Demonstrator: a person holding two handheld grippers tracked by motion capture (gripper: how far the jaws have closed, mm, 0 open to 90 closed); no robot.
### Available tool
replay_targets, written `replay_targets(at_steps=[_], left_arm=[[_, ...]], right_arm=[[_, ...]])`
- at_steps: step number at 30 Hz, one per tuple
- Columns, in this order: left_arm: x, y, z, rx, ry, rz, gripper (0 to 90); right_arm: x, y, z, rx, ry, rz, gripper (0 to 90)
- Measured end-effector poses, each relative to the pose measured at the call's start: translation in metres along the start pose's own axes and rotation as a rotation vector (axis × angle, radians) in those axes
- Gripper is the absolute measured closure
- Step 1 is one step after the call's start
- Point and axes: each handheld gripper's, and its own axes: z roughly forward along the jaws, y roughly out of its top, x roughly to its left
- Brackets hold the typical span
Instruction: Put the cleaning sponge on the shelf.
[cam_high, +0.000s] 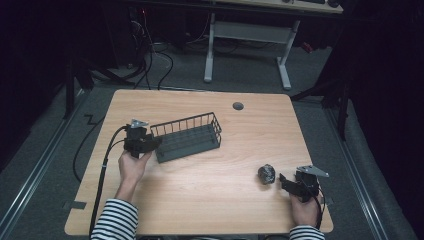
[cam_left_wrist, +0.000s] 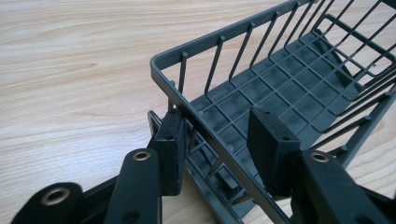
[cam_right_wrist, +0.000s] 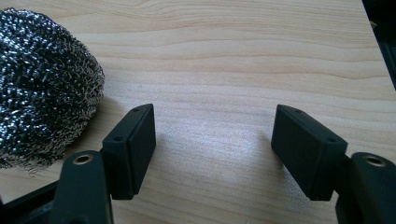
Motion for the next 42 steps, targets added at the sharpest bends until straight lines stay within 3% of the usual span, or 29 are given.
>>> replay_targets(at_steps=[13,24,35,37,42], left_arm=[[-0.022,0.002,0.011,0.002,-0.025,0.039,58.3],[-0.045,0.003,0.019,0.004,-0.071,0.075,58.4],[-0.058,0.004,0.023,0.011,-0.093,0.095,58.1],[-0.057,0.004,0.023,0.015,-0.108,0.090,57.1],[-0.053,0.005,0.019,0.008,-0.116,0.077,44.0]], right_arm=[[0.000,0.000,0.000,0.000,0.000,0.000,31.1],[0.000,0.000,0.000,0.000,0.000,0.000,31.0],[0.000,0.000,0.000,0.000,0.000,0.000,31.0],[0.000,0.000,0.000,0.000,0.000,0.000,31.1],[0.000,0.000,0.000,0.000,0.000,0.001,31.1]])
